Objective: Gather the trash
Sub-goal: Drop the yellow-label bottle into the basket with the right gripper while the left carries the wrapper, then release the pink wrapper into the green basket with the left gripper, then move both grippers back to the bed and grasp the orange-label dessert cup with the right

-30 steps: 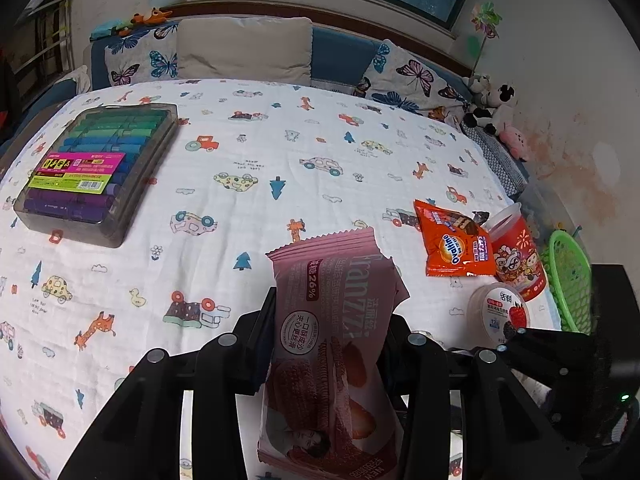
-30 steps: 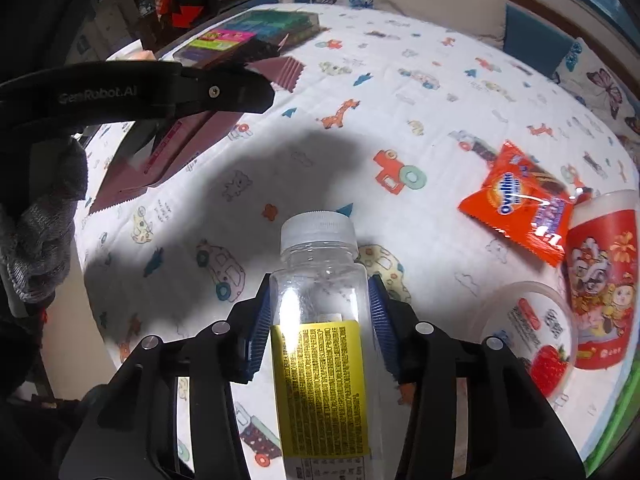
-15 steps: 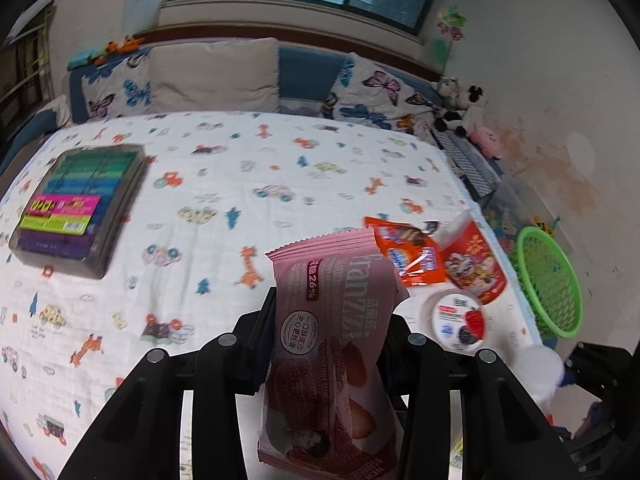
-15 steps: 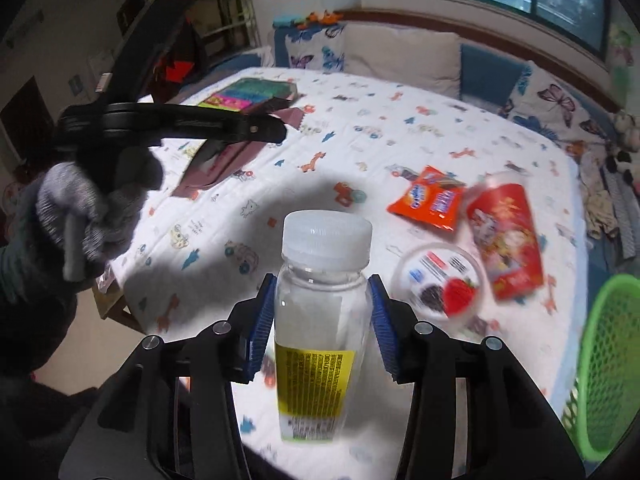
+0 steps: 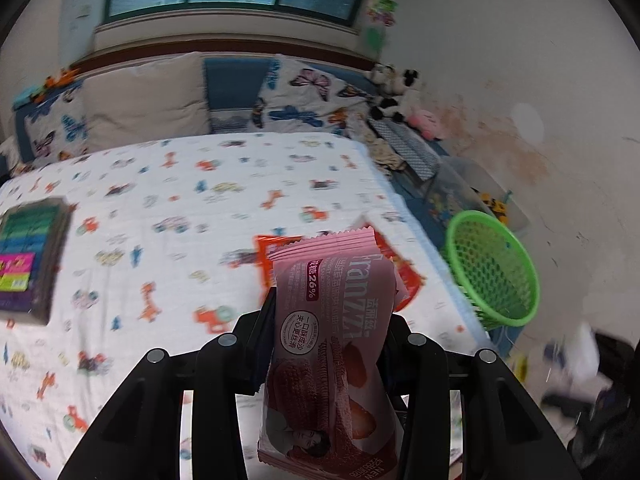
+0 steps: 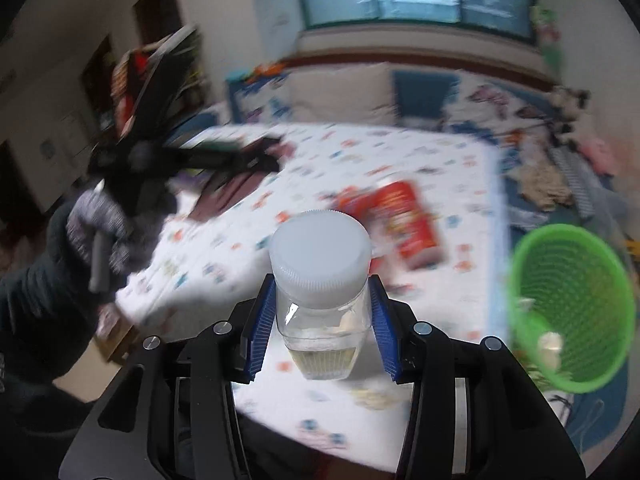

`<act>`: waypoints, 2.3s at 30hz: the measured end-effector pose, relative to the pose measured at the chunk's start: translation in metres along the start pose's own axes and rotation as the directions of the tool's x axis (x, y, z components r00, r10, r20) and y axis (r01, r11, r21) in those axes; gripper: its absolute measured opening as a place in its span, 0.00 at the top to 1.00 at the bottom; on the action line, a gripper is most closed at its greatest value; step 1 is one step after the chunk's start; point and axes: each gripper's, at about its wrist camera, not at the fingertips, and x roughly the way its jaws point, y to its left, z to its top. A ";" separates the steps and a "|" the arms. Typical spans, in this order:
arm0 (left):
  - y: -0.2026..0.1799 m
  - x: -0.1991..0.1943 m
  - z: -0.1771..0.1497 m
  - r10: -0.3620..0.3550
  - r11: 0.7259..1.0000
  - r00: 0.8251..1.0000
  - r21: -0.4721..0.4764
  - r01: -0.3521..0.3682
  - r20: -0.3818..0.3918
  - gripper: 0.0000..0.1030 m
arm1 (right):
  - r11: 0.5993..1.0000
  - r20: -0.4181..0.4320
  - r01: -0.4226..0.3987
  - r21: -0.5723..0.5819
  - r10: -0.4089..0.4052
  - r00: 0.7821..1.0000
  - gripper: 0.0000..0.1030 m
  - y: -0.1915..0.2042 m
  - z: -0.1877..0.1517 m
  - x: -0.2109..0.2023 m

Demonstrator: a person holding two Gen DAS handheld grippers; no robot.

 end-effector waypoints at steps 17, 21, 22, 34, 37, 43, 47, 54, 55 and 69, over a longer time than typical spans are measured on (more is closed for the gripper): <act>-0.119 0.066 0.052 -0.143 0.980 0.989 0.136 0.148 -0.048 0.61 | 0.825 -0.033 0.461 0.328 -0.477 0.878 0.55 -0.224 -0.034 -0.004; -0.138 0.085 0.058 -0.161 0.974 0.985 0.152 0.170 -0.068 0.61 | 0.807 -0.088 0.479 0.346 -0.480 0.873 0.55 -0.242 -0.054 0.018; -0.143 0.089 0.059 -0.167 0.972 0.983 0.156 0.177 -0.073 0.61 | 0.807 -0.102 0.477 0.348 -0.473 0.875 0.55 -0.246 -0.060 0.025; -0.205 0.130 0.064 -0.239 0.943 0.962 0.206 0.262 -0.132 0.61 | 0.795 -0.088 0.448 0.408 -0.455 0.886 0.41 -0.257 -0.073 0.027; -0.221 0.142 0.062 -0.255 0.935 0.954 0.212 0.285 -0.156 0.61 | 0.799 -0.061 0.441 0.409 -0.459 0.886 0.40 -0.251 -0.071 0.013; -0.254 0.170 0.055 -0.280 0.917 0.935 0.227 0.327 -0.217 0.60 | 0.801 -0.010 0.439 0.408 -0.477 0.879 0.32 -0.232 -0.077 -0.010; -0.271 0.189 0.049 -0.281 0.914 0.925 0.221 0.339 -0.258 0.60 | 0.805 0.017 0.411 0.428 -0.462 0.886 0.31 -0.225 -0.085 -0.021; -0.287 0.213 0.043 -0.286 0.912 0.913 0.208 0.352 -0.292 0.36 | 0.804 0.060 0.384 0.454 -0.458 0.887 0.30 -0.215 -0.095 -0.038; -0.288 0.213 0.041 -0.281 0.912 0.915 0.216 0.348 -0.289 0.31 | 0.802 0.062 0.387 0.455 -0.462 0.884 0.29 -0.214 -0.097 -0.039; -0.255 0.162 0.049 -0.291 0.914 0.936 0.231 0.334 -0.199 0.23 | 0.801 0.071 0.384 0.460 -0.464 0.883 0.29 -0.199 -0.104 -0.043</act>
